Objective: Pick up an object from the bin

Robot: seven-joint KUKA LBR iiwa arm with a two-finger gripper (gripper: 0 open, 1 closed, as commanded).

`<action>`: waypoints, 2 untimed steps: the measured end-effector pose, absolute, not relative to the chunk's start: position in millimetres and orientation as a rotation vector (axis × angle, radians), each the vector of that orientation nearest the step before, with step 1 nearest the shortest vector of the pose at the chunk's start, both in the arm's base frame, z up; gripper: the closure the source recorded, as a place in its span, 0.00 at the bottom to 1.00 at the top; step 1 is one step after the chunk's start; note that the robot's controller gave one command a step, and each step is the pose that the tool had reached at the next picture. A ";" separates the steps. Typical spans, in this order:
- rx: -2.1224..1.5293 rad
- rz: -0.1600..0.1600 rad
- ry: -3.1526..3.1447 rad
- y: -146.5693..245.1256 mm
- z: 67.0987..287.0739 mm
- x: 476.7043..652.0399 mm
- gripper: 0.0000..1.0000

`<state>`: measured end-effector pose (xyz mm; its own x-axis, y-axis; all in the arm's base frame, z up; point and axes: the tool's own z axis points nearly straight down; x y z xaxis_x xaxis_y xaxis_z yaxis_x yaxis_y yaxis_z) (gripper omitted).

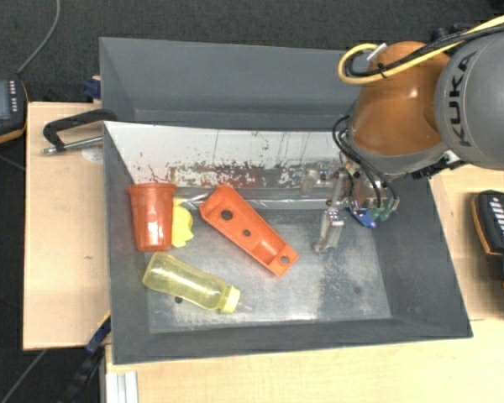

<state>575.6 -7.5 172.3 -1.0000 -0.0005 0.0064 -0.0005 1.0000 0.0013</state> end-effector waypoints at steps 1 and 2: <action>0.001 -0.002 -3.144 -7.5 177.1 577.4 0.00; -0.217 -0.002 -3.141 13.3 141.8 576.5 0.00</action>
Offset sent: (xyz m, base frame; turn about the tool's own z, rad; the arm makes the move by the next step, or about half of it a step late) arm -0.0071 0.0643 -0.1023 0.3602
